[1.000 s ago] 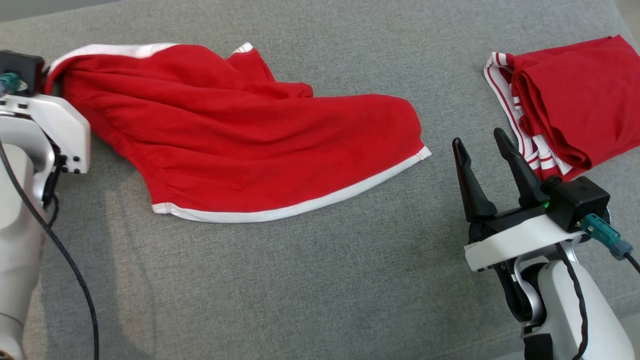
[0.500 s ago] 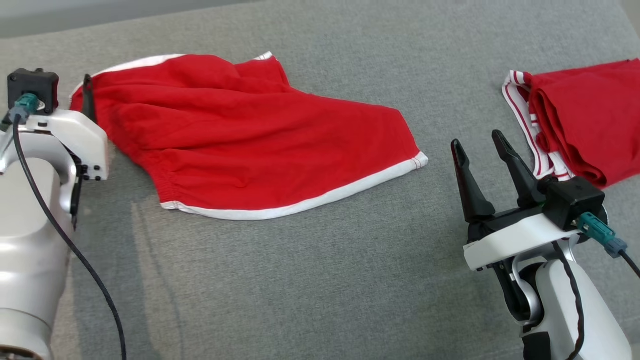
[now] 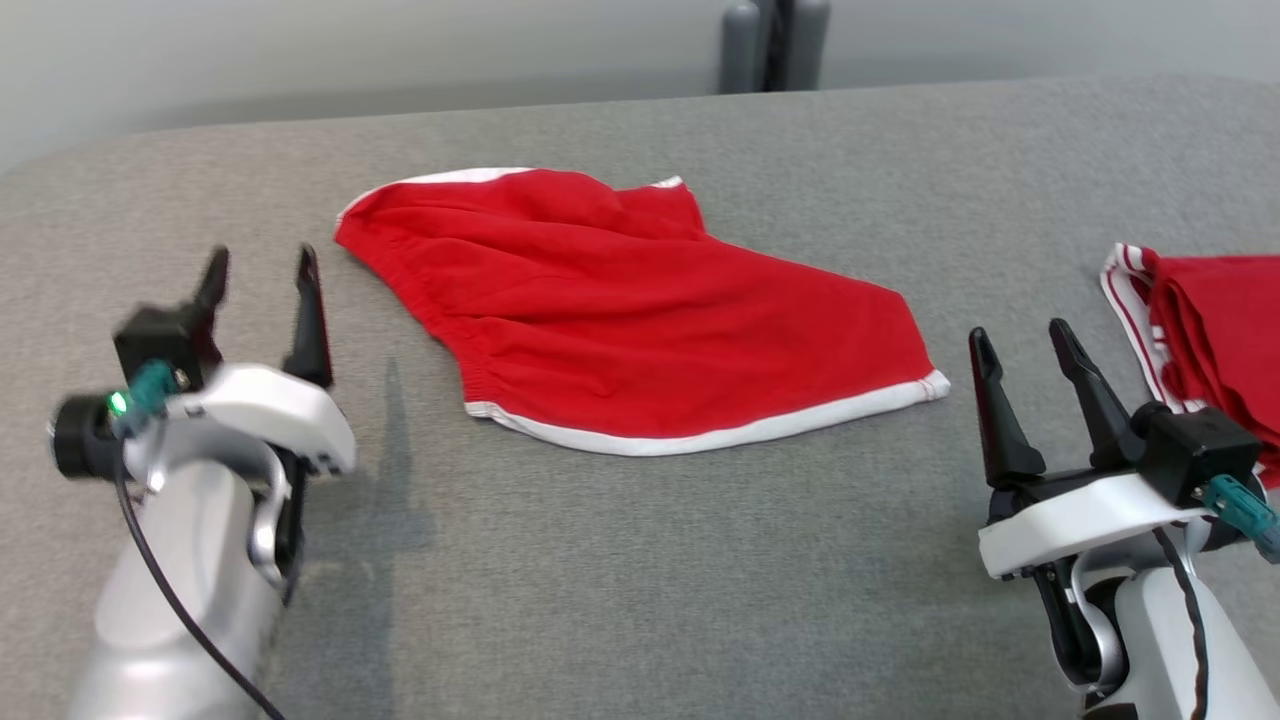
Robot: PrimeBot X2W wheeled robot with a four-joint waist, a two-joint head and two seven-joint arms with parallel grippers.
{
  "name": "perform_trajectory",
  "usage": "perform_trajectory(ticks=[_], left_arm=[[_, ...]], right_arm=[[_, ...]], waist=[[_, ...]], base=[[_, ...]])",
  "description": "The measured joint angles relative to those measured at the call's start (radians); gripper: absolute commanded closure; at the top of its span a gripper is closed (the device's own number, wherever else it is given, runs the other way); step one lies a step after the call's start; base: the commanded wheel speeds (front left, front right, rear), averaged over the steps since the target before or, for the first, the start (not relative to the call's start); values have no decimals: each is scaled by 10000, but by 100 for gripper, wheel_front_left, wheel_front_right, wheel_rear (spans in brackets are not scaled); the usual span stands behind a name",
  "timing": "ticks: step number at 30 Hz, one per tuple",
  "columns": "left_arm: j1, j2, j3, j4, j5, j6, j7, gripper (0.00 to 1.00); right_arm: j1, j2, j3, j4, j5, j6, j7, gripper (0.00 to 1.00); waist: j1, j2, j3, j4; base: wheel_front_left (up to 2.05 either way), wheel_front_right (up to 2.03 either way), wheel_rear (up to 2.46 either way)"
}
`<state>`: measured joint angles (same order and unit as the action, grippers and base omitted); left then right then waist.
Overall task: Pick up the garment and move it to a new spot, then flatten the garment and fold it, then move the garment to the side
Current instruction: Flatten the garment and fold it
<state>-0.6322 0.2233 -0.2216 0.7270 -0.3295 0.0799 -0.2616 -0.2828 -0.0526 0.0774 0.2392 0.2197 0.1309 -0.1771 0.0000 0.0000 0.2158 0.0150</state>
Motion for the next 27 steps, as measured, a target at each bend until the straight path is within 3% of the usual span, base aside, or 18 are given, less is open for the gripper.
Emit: perform_trajectory(ticks=[4, 10, 15, 27], left_arm=[[1363, -445, 90, -1204, -196, -10, 0, 0], [2618, -848, -384, -1939, -142, -205, 0, 0], [3030, -1208, -846, -1879, -159, -353, 17, 0], [2457, -1438, -1166, -849, -307, -391, 309, 0]], right_arm=[[200, -13, -255, 92, 4, 0, -100, 0], [320, 31, 19, 238, 23, 0, -173, 0], [315, 35, 207, 240, 77, 0, -174, 0], [183, 36, 301, 173, 86, 0, -153, 0]], waist=[[0, 0, -295, 447], [1, 0, -623, 824], [0, 0, -629, 739], [0, 0, -132, 121]], base=[[0, 0, 0], [0, 0, 0], [0, 0, 0], [0, 0, 0]])
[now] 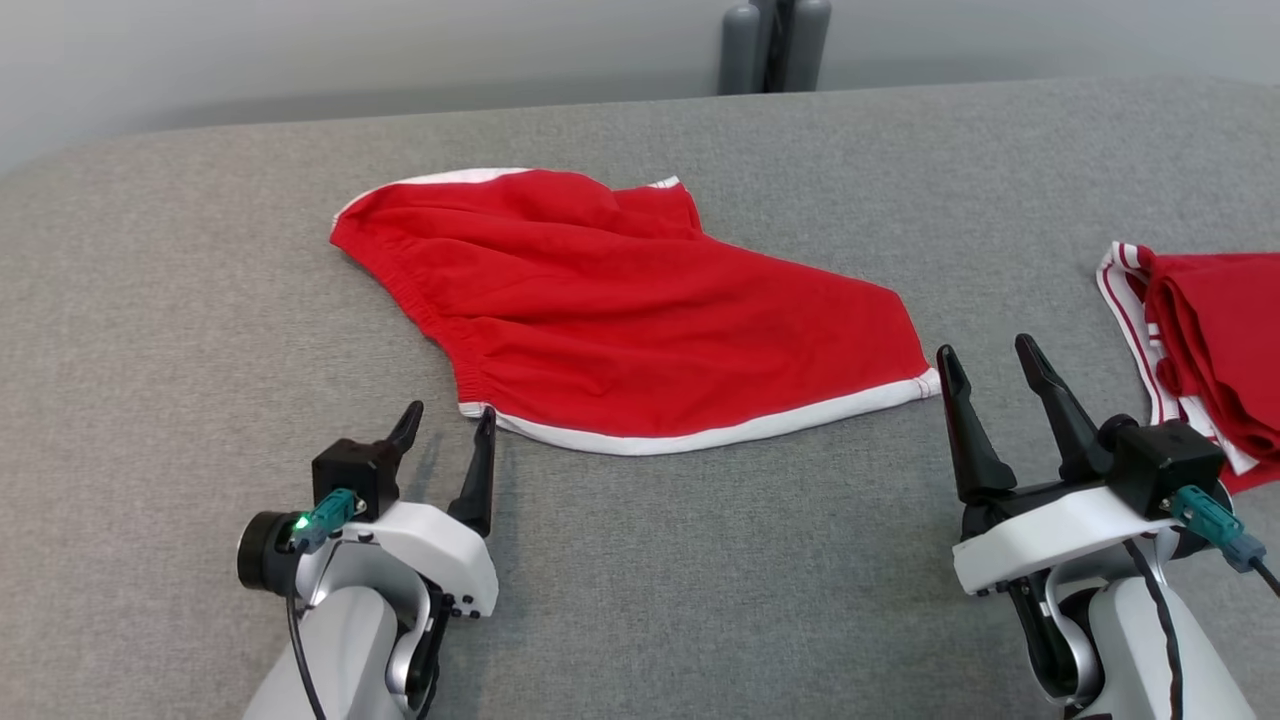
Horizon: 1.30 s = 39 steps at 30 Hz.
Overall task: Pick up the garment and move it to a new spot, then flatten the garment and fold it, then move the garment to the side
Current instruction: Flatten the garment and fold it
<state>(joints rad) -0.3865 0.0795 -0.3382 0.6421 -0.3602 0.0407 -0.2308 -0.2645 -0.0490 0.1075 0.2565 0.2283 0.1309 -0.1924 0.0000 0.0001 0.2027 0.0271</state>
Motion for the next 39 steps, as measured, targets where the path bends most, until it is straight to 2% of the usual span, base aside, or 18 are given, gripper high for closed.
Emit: perform_trajectory(ticks=[7, 12, 18, 19, 21, 27, 30, 35, 39], left_arm=[[-692, -8, -61, 1053, 10, -33, -73, 0], [-1005, -17, -69, 1831, 65, 190, -86, 0], [-1292, -96, -171, 2571, -36, 48, -113, 0], [-1348, -107, -211, 2688, -65, -40, -96, 26], [-1439, -130, -251, 2836, -123, -190, -94, 100], [-1567, -178, -259, 2665, -178, -368, -259, 100], [-1547, -167, -263, 2169, -94, -351, -293, 100], [-1310, -169, -353, 1632, -12, -316, -295, 100], [-1127, -182, -502, 1250, 21, -311, -295, 100]], right_arm=[[-108, -2, -21, 29, -4, 0, 0, 0], [-133, 2, -31, 77, -4, 0, -6, 0], [-137, 0, -90, 104, -4, 0, -19, 0], [-138, 2, -100, 104, -4, 0, -19, 0], [-142, 0, -111, 115, -4, 0, -19, 0], [-133, 6, -531, 569, 0, 0, 90, 0], [-108, -8, -825, 1162, 826, 0, 267, 0], [-247, 8, -616, 2063, 1678, 0, 290, 0], [-691, 6, -305, 3101, 1595, 0, 418, 0]], waist=[[0, 0, 312, -325], [0, -1, 396, -466], [0, 0, 430, -476], [0, -1, 441, -468], [1, 0, 467, -446], [0, -1, 445, -253], [1, 0, 384, -30], [0, 0, 313, 270], [0, 0, 300, 464]], base=[[0, 0, 0], [0, 0, 0], [0, 0, 0], [0, 0, 0], [0, 0, 0], [0, 0, 0], [0, 0, 0], [0, 0, 0], [0, 0, 0]])
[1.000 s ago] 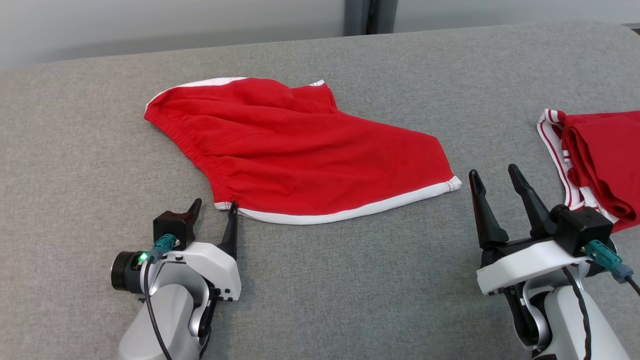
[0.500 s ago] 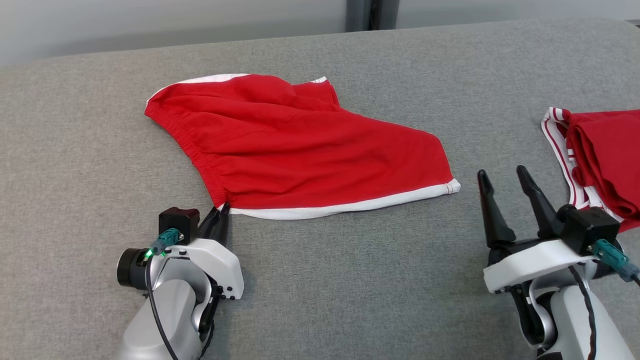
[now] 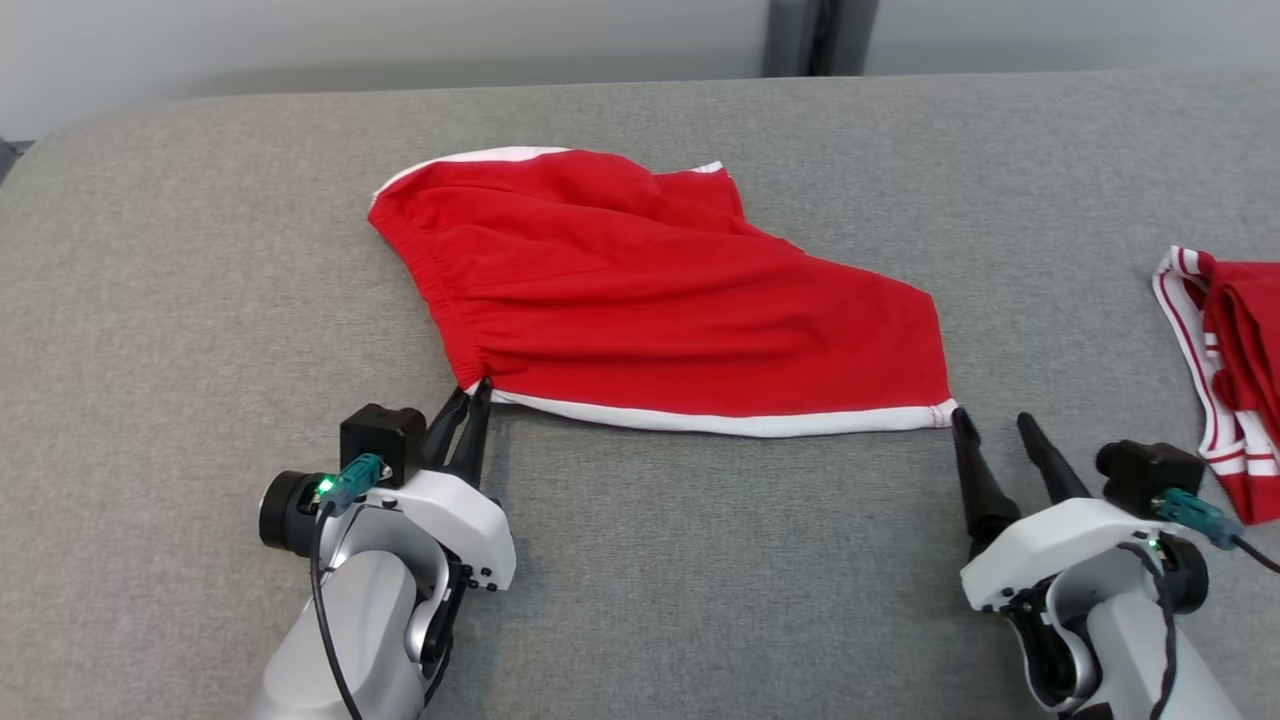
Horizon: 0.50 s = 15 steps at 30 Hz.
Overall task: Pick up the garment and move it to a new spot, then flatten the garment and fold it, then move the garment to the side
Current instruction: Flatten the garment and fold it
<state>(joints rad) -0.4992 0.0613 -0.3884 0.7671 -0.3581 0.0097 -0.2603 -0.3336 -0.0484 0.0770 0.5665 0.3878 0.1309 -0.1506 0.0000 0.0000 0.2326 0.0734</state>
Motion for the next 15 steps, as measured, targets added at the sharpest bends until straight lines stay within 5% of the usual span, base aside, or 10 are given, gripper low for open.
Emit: perform_trajectory(ticks=[12, 15], left_arm=[[92, -38, -399, -510, 19, 2, 92, 100], [105, -36, -439, -581, 17, 31, 104, 100]], right_arm=[[-1067, -19, 529, 2284, -8, 0, -454, 0], [-1239, -58, 834, 2604, 167, 0, -518, 96]], waist=[[0, 0, 17, 472], [0, 0, 6, 486]], base=[[0, 0, 0], [0, 0, 0]])
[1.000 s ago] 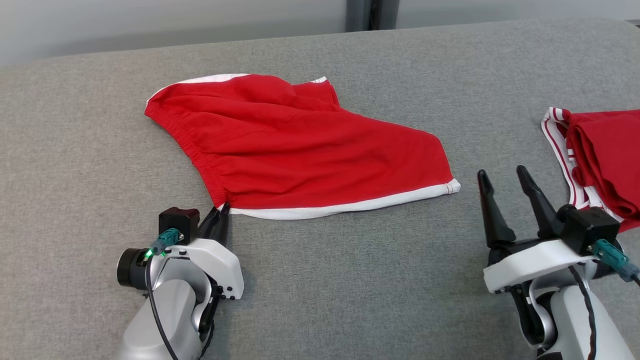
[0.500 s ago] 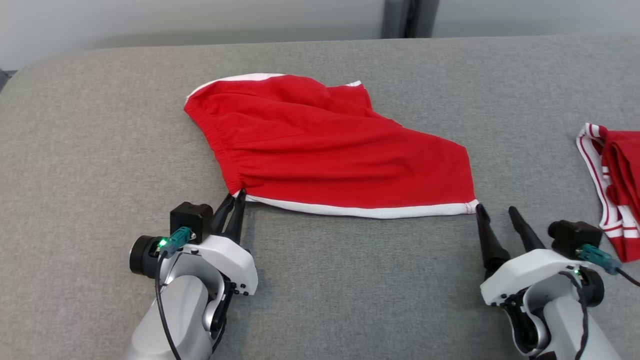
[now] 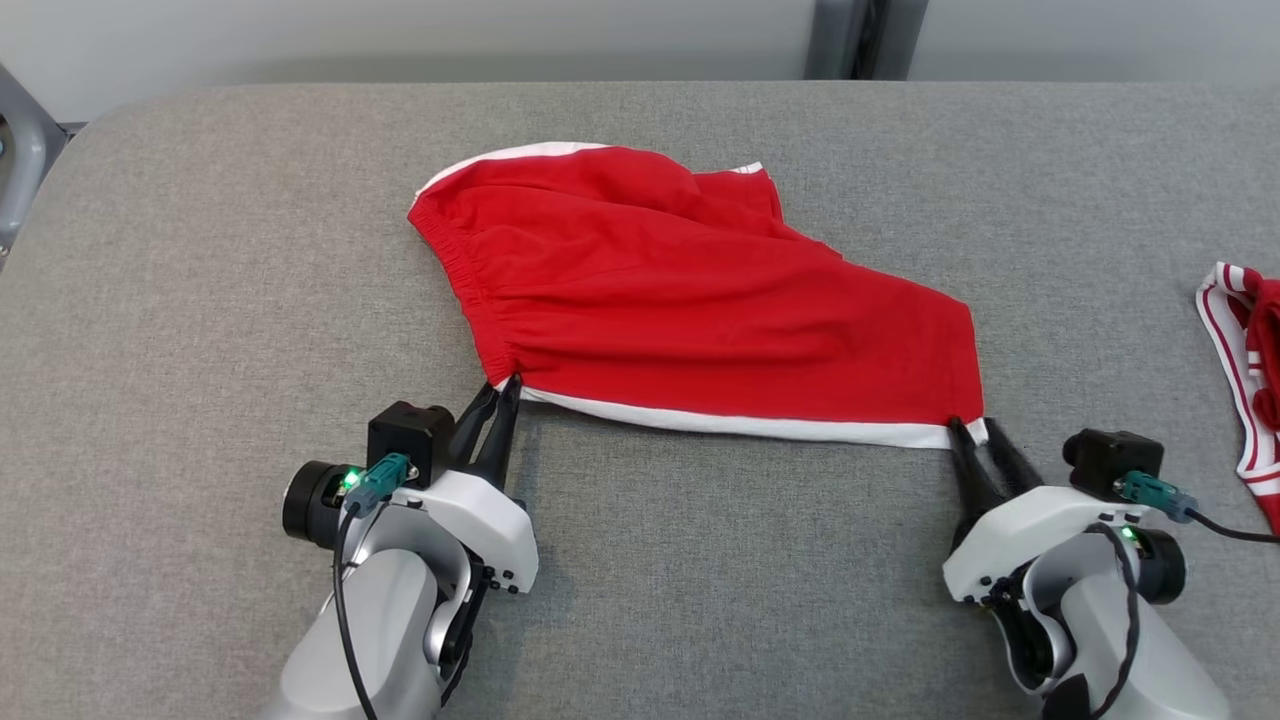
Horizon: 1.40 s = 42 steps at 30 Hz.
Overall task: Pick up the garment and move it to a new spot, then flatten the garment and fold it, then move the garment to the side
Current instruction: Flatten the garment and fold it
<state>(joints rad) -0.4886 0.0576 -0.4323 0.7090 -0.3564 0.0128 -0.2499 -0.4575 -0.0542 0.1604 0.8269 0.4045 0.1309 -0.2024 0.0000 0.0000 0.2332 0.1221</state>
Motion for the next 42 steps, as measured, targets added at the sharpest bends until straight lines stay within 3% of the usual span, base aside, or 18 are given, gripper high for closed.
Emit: perform_trajectory(ticks=[1, 5, 10, 15, 19, 26, 28, 35, 42], left_arm=[[12, -2, -12, -15, -2, 23, 6, 100], [111, 77, -104, -67, -8, -23, 136, 100], [196, 104, -75, -431, -267, -234, 382, 100], [265, 418, 8, -1361, -476, -343, 713, 100], [305, 805, 15, -2847, -784, -644, 1670, 100], [-100, 1283, 579, -5396, -1774, -662, 3484, 100], [-425, 1266, 851, -6247, -2527, -654, 4437, 100], [-1428, 953, 1664, -7603, -4502, 27, 6594, 100], [-2483, 1068, 2054, -8032, -5896, 901, 8868, 100]], right_arm=[[-30, -6, 161, 52, 96, 0, -4, 100], [-44, -2, 696, -12, 725, -2, -50, 100], [-49, 79, 694, -211, 677, 0, -282, 100], [-255, 29, 516, -1156, 625, 0, -445, 100], [-499, -244, 447, -2598, 851, 0, -341, 100], [-1134, -562, -282, -4727, 1237, 0, 387, 100], [-1446, -627, -652, -5557, 1233, -2, 897, 100], [-2080, -476, -1546, -7338, 702, 0, 2173, 100], [-2827, -244, -2104, -8320, -144, 0, 3488, 100]], waist=[[0, 0, -6, -1], [0, 0, -70, -32], [0, 0, -216, -99], [0, 0, -537, -208], [0, 0, -957, -359], [0, 0, -1435, -545], [0, 0, -1556, -569], [1, 0, -1544, -595], [0, 0, -1011, -671]], base=[[0, 0, 0], [0, 0, 0], [0, 0, 0], [0, 0, 0], [0, 0, 0], [0, 0, 0], [0, 0, 0], [0, 0, 0], [0, 0, 0]])
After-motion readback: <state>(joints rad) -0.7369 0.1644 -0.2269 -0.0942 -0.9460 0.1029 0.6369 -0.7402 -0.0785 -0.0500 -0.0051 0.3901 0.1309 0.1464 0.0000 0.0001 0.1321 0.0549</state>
